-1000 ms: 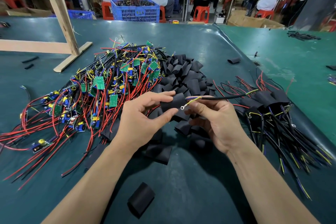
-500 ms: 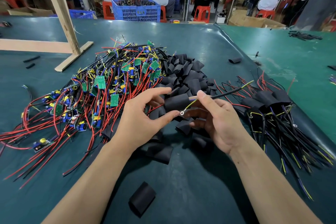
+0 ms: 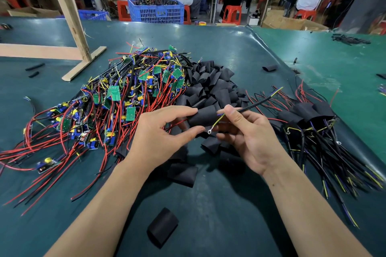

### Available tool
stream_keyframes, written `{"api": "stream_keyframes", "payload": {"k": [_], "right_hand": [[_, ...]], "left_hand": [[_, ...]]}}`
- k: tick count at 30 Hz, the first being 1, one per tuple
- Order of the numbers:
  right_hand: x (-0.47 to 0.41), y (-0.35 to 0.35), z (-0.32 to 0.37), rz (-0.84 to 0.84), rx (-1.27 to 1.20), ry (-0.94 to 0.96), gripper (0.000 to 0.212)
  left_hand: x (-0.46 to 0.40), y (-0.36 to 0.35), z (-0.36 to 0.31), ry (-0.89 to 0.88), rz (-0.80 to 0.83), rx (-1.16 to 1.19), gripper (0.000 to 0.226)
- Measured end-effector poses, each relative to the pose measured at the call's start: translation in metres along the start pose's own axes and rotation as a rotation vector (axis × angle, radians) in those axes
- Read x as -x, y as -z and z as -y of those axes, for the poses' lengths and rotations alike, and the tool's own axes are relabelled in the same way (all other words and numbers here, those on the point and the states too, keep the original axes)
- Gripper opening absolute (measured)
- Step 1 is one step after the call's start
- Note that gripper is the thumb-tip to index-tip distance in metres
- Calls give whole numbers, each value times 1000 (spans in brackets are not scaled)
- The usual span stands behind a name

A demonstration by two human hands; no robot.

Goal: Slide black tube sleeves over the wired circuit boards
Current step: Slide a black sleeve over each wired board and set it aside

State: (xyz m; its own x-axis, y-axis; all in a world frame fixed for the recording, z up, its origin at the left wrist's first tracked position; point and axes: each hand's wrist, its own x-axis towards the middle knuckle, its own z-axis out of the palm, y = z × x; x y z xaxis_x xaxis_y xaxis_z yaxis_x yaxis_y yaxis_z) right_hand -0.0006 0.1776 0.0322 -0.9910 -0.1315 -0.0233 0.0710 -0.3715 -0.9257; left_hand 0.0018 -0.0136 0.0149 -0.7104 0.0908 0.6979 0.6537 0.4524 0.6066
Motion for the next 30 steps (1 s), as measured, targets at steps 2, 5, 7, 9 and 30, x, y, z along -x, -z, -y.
{"api": "stream_keyframes", "payload": {"k": [2, 5, 7, 9, 30], "right_hand": [[0, 0, 0, 0, -13, -3, 19], [0, 0, 0, -5, -25, 11, 16], [-1, -1, 0, -22, -46, 19, 18], [-1, -1, 1, -46, -82, 10, 17], [0, 3, 2, -7, -120, -63, 12]], "left_hand": [[0, 0, 1, -5, -1, -5, 34], [0, -1, 0, -13, 0, -7, 34], [0, -1, -1, -6, 17, -4, 38], [0, -1, -1, 38, 41, 12, 52], [0, 1, 4, 48, -6, 34, 37]]}}
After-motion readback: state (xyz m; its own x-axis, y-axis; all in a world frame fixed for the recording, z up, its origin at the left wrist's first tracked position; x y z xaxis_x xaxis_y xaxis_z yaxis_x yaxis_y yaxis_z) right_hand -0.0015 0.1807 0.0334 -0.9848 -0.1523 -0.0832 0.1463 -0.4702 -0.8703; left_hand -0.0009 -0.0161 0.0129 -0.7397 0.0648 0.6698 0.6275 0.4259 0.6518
